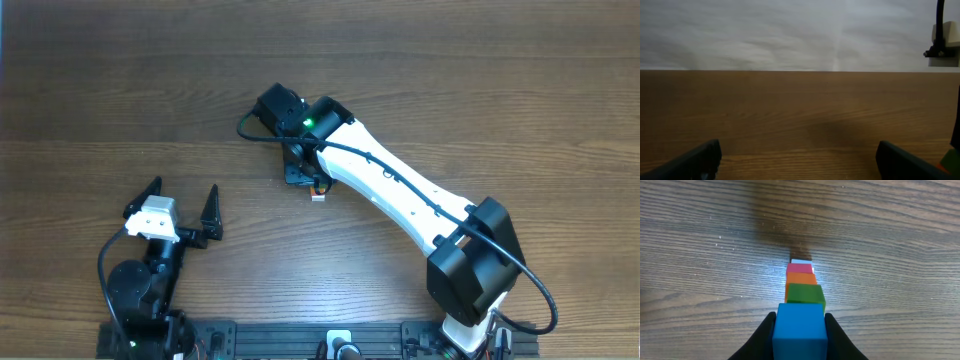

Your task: Stack Cubes

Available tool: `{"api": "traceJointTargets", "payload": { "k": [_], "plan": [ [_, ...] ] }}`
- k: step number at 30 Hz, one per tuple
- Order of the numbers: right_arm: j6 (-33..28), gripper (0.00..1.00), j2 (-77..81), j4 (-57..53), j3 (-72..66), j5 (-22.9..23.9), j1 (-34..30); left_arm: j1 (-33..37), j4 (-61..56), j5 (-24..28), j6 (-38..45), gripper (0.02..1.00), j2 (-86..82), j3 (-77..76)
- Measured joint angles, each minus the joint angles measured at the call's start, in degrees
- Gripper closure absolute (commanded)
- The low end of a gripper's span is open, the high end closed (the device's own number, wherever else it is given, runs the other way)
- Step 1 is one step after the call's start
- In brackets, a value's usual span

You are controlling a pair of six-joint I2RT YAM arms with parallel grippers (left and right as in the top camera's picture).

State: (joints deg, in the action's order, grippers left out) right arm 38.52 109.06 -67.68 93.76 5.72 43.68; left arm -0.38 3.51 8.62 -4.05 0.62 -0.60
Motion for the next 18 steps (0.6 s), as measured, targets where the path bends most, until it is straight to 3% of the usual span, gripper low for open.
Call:
{"api": "traceJointTargets", "payload": {
  "k": [18],
  "plan": [
    [0.1, 0.954, 0.0, 0.0, 0.0, 0.0, 0.0, 0.0, 0.0, 0.0, 0.0, 0.018, 0.0, 0.0]
  ]
}}
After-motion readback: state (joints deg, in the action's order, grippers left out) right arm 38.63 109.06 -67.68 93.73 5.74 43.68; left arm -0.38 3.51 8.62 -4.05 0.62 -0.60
